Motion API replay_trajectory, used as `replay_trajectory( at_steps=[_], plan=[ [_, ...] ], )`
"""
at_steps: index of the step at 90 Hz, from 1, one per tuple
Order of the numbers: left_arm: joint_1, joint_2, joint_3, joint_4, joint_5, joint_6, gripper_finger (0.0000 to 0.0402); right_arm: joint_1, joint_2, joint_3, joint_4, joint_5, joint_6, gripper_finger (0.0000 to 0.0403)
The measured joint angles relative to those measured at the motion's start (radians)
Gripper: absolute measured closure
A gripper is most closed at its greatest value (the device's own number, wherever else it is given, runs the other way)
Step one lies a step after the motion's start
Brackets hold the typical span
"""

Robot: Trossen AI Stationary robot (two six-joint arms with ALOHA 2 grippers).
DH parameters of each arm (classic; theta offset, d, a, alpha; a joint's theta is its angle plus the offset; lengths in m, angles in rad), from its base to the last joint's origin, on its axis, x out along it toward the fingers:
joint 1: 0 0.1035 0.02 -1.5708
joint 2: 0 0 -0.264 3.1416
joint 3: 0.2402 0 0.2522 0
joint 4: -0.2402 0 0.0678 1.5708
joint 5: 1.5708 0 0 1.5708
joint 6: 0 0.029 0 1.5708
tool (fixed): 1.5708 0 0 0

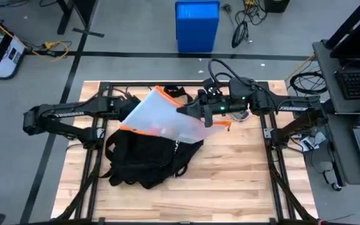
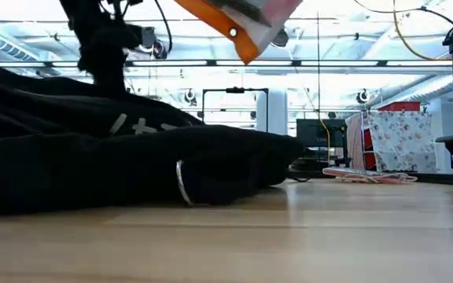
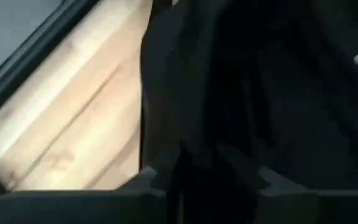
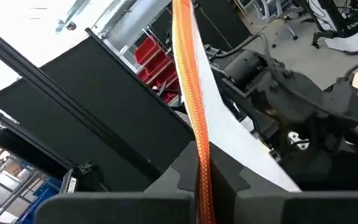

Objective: Unpack backpack
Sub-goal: Put the orange zip bag into the black backpack

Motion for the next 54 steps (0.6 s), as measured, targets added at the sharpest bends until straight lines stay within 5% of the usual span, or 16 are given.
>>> replay_trajectory(
  at_steps=[16, 25, 54],
  plan=[
    [-0.001, -0.013, 0.083, -0.005, -0.001, -0.035, 0.0195, -0.015, -0.038, 0.0, 0.002, -0.001, -0.011, 0.0403],
    [-0.014, -0.013, 0.122, 0.004, 0.105, -0.068, 0.016, -0.03, -0.068, 0.0, 0.011, -0.002, -0.021, 0.0403],
    [-0.184, 0.044, 0.1, 0.13, 0.376, -0.13, 0.0165, -0.173, -0.162, 0.0, 0.003, -0.011, -0.136, 0.0403]
  ],
)
